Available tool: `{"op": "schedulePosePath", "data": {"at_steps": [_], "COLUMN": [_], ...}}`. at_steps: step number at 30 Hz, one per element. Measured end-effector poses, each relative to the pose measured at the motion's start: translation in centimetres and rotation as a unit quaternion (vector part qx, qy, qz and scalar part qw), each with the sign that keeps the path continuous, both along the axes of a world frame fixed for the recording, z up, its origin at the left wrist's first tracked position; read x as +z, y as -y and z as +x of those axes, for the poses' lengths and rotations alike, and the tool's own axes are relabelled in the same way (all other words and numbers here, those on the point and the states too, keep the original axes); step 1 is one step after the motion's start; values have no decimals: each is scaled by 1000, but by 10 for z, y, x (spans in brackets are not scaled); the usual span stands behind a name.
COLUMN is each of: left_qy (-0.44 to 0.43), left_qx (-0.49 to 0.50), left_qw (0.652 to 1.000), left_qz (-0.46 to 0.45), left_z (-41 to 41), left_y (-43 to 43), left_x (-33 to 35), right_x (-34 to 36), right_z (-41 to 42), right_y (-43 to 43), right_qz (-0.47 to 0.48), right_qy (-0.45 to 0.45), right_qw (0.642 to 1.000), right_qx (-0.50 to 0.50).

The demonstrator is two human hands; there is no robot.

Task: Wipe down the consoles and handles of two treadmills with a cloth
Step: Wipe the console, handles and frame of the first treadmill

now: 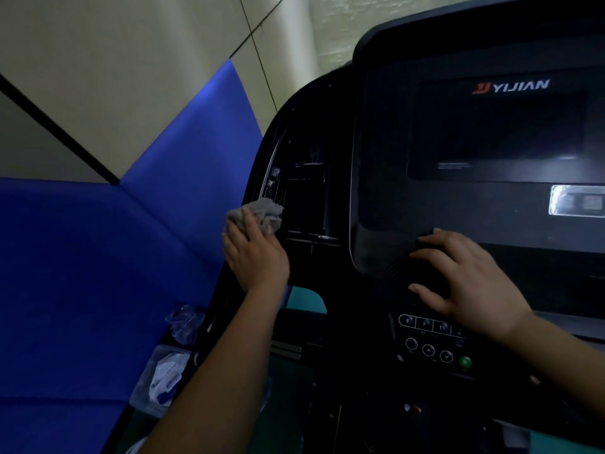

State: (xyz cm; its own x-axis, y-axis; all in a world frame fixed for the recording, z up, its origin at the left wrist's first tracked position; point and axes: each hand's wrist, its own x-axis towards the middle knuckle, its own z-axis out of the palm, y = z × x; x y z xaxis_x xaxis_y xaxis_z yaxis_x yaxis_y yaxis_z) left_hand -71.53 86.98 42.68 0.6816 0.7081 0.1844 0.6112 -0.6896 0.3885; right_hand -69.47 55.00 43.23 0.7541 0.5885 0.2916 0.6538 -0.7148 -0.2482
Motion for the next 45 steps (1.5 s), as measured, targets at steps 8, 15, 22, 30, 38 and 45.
{"op": "schedulePosePath", "data": {"at_steps": [8, 15, 22, 30, 38, 45], "left_qy": [15, 33, 50, 49, 234, 94], "left_qx": [-155, -303, -388, -155, -74, -303], "left_qw": [987, 947, 909, 985, 966, 948], "left_qz": [40, 104, 142, 62, -78, -2], "left_z": [107, 201, 213, 130, 87, 139], "left_y": [-39, 10, 19, -24, -13, 32], "left_x": [54, 110, 113, 64, 45, 35], "right_x": [-3, -5, -9, -8, -7, -6], "right_z": [-1, 0, 1, 1, 0, 0], "right_y": [-1, -1, 1, 1, 0, 0], "right_qz": [6, 6, 5, 9, 16, 17], "right_qy": [-4, -5, -7, -1, 4, 3], "right_qw": [1000, 1000, 1000, 1000, 1000, 1000], "right_qx": [-5, -9, -9, -9, -10, -11]}}
